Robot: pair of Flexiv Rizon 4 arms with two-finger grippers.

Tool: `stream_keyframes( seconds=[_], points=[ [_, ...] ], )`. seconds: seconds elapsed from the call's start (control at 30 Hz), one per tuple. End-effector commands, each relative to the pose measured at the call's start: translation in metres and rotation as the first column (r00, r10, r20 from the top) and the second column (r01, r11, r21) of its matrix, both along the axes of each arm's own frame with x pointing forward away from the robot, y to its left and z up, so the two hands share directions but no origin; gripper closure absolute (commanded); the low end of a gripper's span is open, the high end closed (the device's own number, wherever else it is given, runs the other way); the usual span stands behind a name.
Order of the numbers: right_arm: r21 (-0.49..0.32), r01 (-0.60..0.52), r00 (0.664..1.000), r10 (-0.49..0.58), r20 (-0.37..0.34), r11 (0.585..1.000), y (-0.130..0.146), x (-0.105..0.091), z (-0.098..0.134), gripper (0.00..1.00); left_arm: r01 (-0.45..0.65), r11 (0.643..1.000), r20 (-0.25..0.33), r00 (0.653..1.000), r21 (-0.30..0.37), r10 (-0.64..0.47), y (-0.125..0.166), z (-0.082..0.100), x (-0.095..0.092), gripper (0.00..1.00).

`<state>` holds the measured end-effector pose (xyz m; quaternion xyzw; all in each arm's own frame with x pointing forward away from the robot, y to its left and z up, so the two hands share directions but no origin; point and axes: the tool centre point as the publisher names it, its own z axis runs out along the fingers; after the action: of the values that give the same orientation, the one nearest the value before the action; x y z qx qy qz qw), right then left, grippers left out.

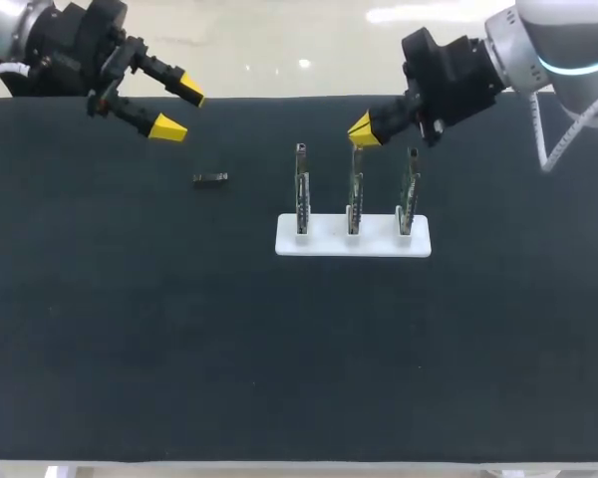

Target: Pick up the optical module with the left hand, and insert it into the network port with the right hand.

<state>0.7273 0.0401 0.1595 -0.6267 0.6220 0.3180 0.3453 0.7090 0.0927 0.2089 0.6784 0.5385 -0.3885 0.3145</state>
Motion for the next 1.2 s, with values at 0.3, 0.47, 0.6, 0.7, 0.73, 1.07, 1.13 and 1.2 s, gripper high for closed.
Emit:
stream_keyframes(
  seconds=[0.3,0.47,0.6,0.7,0.73,1.07,1.13,1.2],
  points=[
    [-0.038,0.025,0.999,-0.026,-0.022,0.999,-0.025,-0.019,0.032,1.0,0.001,1.0,-0.002,1.0,0.004,-0.001,0.0,0.001,0.001,0.0],
    [-0.04,0.013,0.999,-0.015,-0.039,0.999,-0.049,-0.026,0.043,1.0,0.001,1.0,-0.002,1.0,0.004,-0.001,0.0,0.001,0.001,0.0],
    [-0.041,0.012,0.999,-0.014,-0.049,0.999,-0.073,-0.033,0.048,1.0,0.001,1.0,-0.002,1.0,0.004,-0.001,0.0,0.001,0.001,0.0],
    [-0.045,0.003,0.998,-0.006,-0.056,0.999,-0.091,-0.036,0.05,1.0,0.001,1.0,-0.002,1.0,0.004,-0.001,0.0,0.001,0.001,0.0],
    [-0.049,-0.001,0.998,-0.001,-0.057,0.999,-0.097,-0.037,0.05,1.0,0.001,1.0,-0.002,1.0,0.004,-0.001,0.0,0.001,0.001,0.0],
    [-0.074,-0.004,0.999,0.0,-0.053,0.997,-0.147,-0.038,0.045,1.0,0.001,1.0,-0.002,1.0,0.004,-0.001,0.0,0.001,0.001,0.0],
    [-0.076,0.004,0.999,-0.007,-0.041,0.997,-0.154,-0.036,0.045,1.0,0.001,1.0,-0.002,1.0,0.004,-0.001,0.0,0.001,0.001,0.0],
    [-0.066,0.004,0.998,-0.008,-0.057,0.998,-0.159,-0.033,0.045,1.0,0.001,1.0,-0.002,1.0,0.004,-0.001,0.0,0.001,0.001,0.0]
  ],
)
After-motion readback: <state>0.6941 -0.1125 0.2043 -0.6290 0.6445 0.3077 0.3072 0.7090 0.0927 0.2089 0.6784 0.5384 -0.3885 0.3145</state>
